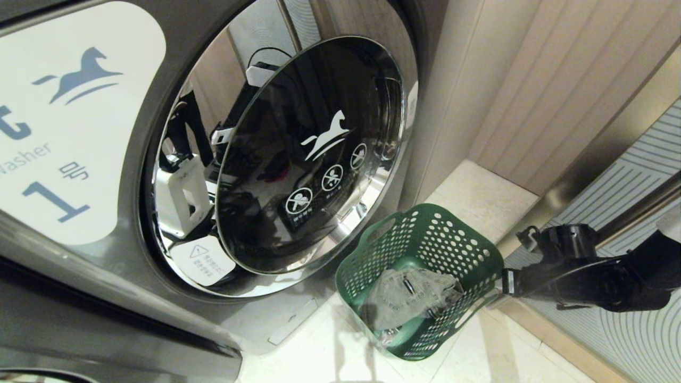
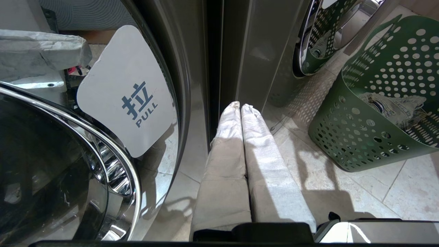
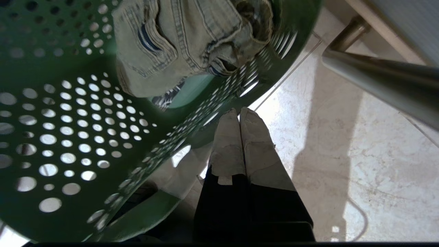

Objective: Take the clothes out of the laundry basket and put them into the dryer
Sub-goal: Take the clothes out of the basket

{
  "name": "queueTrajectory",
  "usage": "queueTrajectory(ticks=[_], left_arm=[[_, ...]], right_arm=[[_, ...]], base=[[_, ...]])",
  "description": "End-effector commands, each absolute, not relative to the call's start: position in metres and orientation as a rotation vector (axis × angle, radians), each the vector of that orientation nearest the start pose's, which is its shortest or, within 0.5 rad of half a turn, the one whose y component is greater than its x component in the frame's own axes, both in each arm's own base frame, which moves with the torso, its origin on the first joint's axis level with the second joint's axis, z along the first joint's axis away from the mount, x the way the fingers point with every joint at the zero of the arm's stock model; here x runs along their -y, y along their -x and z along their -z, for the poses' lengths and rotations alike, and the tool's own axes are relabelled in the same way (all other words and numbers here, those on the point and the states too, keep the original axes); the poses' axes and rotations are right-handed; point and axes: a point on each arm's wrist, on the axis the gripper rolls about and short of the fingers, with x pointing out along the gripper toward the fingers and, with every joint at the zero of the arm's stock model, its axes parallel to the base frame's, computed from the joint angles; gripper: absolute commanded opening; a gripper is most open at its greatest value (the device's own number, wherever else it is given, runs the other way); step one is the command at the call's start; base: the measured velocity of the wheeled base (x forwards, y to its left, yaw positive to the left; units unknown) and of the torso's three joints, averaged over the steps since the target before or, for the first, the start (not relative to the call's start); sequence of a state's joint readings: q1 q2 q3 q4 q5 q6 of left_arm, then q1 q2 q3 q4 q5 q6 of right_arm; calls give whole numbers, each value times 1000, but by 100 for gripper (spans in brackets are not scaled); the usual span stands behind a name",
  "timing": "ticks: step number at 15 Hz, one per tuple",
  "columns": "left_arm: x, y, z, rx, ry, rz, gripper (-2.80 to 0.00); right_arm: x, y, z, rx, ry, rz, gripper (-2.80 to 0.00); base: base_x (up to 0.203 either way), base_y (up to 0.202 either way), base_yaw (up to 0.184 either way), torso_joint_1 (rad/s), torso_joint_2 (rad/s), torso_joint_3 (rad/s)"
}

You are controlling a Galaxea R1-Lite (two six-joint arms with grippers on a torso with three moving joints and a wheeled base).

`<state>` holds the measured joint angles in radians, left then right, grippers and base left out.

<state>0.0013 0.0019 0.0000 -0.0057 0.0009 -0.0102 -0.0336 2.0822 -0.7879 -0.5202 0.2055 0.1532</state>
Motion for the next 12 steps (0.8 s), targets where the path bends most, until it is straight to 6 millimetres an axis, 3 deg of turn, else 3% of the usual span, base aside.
queueTrajectory(ticks=[1, 4, 8, 12], left_arm=[[0, 23, -76, 4, 11, -3, -280], [0, 23, -76, 3, 11, -3, -280], [0, 23, -76, 3, 11, -3, -280], [0, 23, -76, 3, 11, -3, -280]], right_arm=[[6, -330, -67, -732, -238, -110, -280], [-18, -301, -81, -789, -298, -141, -280], [-53, -301, -90, -854, -537, -20, -280], [-56, -288, -102, -883, -540, 16, -280]], base=[[0, 0, 0, 0, 0, 0], [0, 0, 0, 0, 0, 0], [0, 0, 0, 0, 0, 0], [0, 0, 0, 0, 0, 0]])
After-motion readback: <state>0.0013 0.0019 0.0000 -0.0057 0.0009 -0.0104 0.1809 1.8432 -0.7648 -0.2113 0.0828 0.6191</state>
